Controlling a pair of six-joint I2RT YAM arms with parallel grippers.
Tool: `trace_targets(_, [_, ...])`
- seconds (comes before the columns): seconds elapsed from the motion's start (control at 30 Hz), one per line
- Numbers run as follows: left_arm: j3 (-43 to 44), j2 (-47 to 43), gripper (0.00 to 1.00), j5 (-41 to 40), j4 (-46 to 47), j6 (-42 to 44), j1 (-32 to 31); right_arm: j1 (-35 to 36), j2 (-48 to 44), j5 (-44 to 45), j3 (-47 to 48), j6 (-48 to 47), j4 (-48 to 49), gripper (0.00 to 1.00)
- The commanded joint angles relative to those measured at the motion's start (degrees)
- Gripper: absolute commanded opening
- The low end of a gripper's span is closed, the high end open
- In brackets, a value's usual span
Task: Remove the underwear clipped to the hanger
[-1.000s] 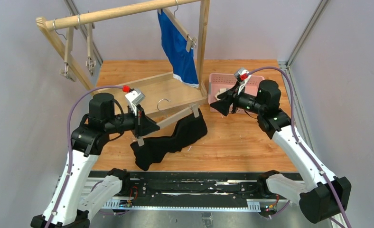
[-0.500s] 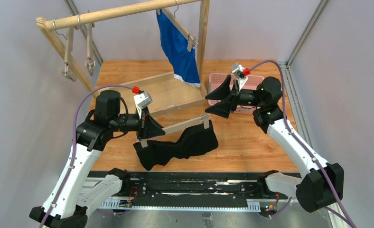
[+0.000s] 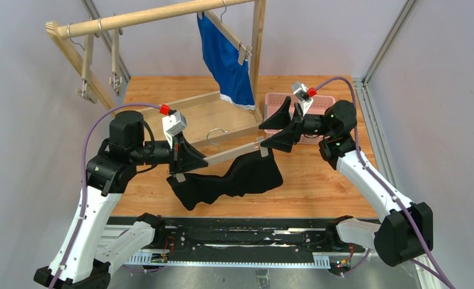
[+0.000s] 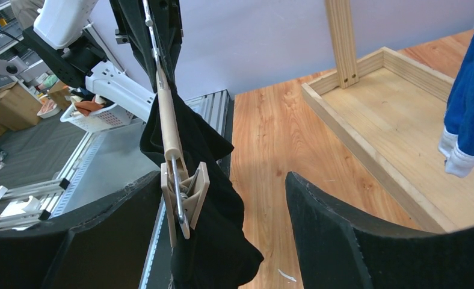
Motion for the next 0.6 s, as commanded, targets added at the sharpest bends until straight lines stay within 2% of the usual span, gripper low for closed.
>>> trace_targets(0.0, [2.2,-0.5,0.0,2.6,1.7,0.2,-0.5,0.8,0.3,0.0,-0.2,2.3,4.4,0.76])
trace_targets(0.13, [1.6,-0.2,0.0,2.1,1.7,0.3,-0.5,0.9,0.2,0.4,-0.3,3.9,6.2,0.7])
trace_targets(0.27, [1.3,0.3,0.0,1.5,2.2,0.1,-0.6,1.0,0.4,0.3,-0.3,4.8,6.8,0.54])
trace_targets(0.4, [0.3,0.4,0.0,1.4,5.2,-1.9,-0.6,1.7,0.9,0.1,-0.4,5.1,6.7,0.45])
trace_targets(0.43, [0.1,0.4,0.0,1.4,5.6,-2.1,-0.6,1.9,1.0,0.1,-0.5,5.2,6.8,0.47])
trace_targets(0.57, [-0.1,0.9,0.0,1.3,6.7,-2.6,-0.6,2.8,1.4,-0.1,-0.8,6.0,8.0,0.66])
